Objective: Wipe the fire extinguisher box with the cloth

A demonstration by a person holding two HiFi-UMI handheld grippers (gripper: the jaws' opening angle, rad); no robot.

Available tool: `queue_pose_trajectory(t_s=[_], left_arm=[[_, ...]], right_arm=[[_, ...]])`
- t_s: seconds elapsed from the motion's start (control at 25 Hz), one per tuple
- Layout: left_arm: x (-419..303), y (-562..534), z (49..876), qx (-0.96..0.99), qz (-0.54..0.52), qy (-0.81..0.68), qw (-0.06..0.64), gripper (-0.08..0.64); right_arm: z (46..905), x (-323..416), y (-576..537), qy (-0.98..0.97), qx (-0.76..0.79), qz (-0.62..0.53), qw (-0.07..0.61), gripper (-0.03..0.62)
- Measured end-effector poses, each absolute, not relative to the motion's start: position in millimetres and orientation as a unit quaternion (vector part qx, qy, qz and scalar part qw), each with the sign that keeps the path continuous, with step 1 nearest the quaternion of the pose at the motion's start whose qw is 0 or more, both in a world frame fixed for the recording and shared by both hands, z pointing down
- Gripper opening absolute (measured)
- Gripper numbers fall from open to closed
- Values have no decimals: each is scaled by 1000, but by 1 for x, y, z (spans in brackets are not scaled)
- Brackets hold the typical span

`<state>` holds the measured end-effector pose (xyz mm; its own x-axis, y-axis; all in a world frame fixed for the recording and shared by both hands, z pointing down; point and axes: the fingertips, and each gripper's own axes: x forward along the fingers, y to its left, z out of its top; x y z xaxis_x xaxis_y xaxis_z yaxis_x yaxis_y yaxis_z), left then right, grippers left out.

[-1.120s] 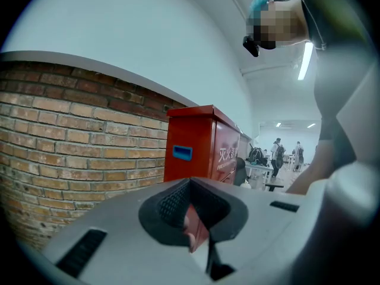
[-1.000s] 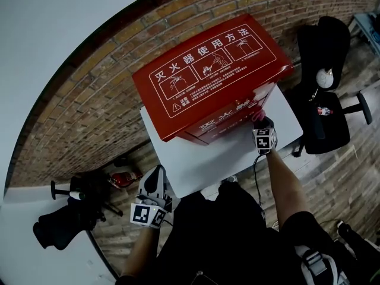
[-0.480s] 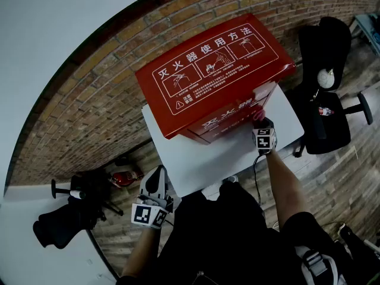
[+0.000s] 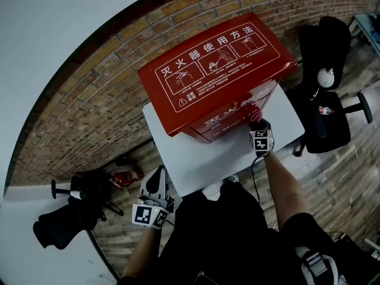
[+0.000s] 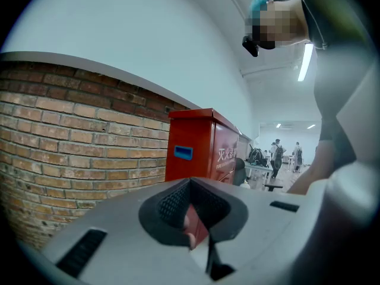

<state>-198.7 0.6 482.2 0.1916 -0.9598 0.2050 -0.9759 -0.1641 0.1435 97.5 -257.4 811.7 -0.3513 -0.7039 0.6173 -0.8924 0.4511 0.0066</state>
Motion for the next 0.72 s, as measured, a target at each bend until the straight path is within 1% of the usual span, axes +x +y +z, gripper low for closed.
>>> queue_pose_trajectory(t_s=[0.72], left_arm=[[-203, 3, 482, 766, 33, -631, 116, 48]], right_arm=[[809, 61, -229, -823, 468, 155, 282, 69]])
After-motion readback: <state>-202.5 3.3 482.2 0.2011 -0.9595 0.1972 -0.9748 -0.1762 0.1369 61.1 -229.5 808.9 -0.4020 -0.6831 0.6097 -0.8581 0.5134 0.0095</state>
